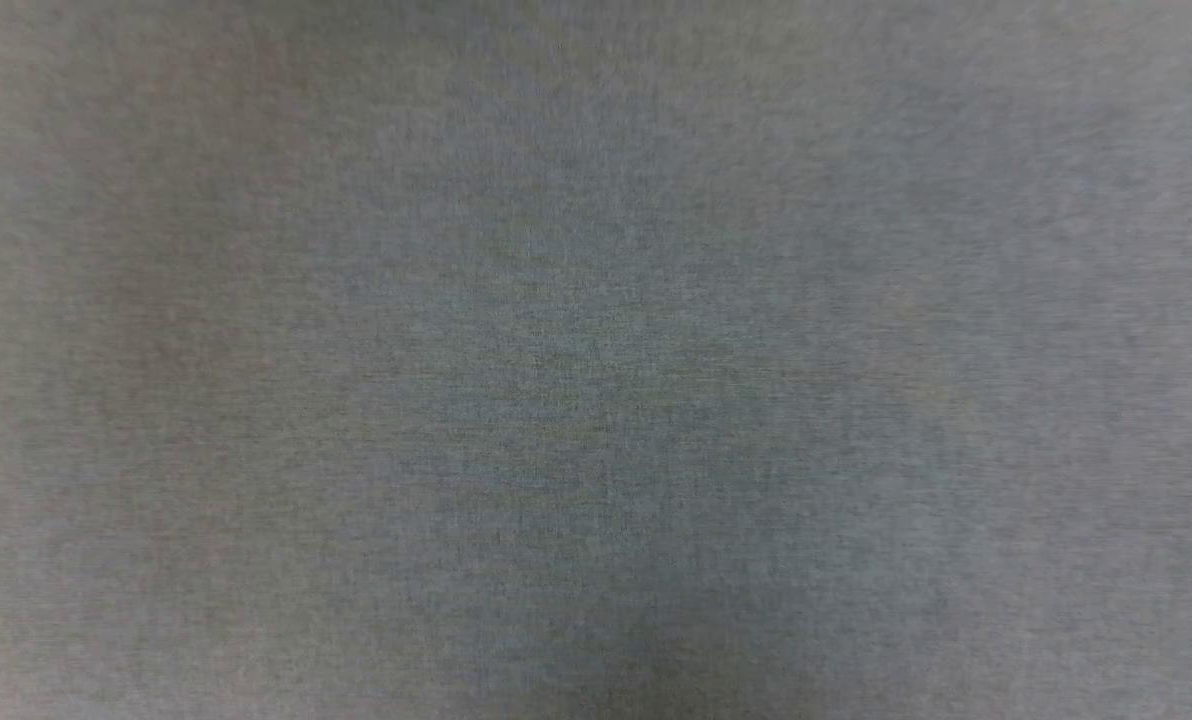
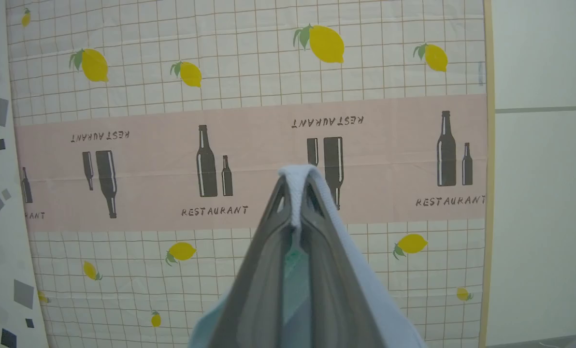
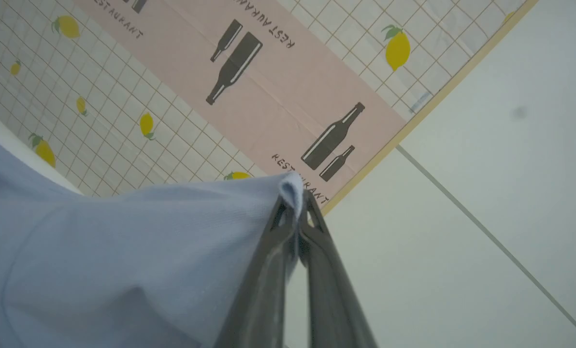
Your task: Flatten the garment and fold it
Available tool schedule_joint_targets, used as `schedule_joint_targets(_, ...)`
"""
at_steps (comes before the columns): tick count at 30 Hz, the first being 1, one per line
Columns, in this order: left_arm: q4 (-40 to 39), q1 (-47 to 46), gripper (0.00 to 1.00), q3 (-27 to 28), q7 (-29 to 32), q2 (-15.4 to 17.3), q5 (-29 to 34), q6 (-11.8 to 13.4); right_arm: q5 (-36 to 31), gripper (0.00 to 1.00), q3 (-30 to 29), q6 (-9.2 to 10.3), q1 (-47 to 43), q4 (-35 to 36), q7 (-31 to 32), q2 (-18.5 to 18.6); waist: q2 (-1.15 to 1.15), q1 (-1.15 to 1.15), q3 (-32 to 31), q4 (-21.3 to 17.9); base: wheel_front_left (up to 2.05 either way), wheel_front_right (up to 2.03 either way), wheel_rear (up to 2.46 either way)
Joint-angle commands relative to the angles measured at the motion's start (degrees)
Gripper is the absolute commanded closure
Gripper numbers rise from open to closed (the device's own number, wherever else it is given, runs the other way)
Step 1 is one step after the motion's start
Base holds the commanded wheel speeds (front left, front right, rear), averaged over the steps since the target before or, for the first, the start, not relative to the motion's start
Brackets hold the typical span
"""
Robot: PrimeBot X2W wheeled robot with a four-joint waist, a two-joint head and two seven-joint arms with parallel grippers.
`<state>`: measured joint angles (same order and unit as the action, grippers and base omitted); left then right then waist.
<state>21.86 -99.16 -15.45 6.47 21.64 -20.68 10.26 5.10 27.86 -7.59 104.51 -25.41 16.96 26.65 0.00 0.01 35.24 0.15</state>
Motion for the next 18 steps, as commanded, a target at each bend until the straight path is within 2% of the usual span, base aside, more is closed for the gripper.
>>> schedule_joint_targets(1,0.57,1.11,1.00,-0.31,-1.54,0.05,-0.64,-1.42,0.06,1.00,0.91,0.10,0.07,-1.30,-1.35,0.66,0.00,-0.01,4.88,1.29,0.00,0.00,0.00)
schedule_joint_targets(5,2.09,5.32,1.00,-0.89,-5.26,0.77,-2.25,-5.31,2.10,1.00,2.41,0.10,-2.23,-3.52,-4.64,2.46,0.00,-0.01,5.81,1.93,0.00,0.00,0.00)
schedule_joint_targets(9,1.59,11.11,1.00,-1.51,-7.41,1.85,-3.90,-8.62,5.84,1.00,3.64,0.10,-6.71,-2.27,-7.34,5.07,0.00,-0.01,4.85,2.55,0.00,0.00,0.00)
schedule_joint_targets(14,-4.43,21.00,1.00,-2.35,-7.85,3.92,-6.22,-11.75,12.07,1.00,2.97,0.10,-15.93,5.09,-9.03,9.34,0.00,-0.01,1.84,3.00,0.00,0.00,0.00)
schedule_joint_targets(18,-12.78,31.41,1.00,-2.42,-7.01,5.99,-7.96,-11.74,15.69,1.00,-0.83,0.10,-26.65,13.82,-8.63,12.72,0.00,-0.01,-1.28,3.03,0.00,0.00,0.00)
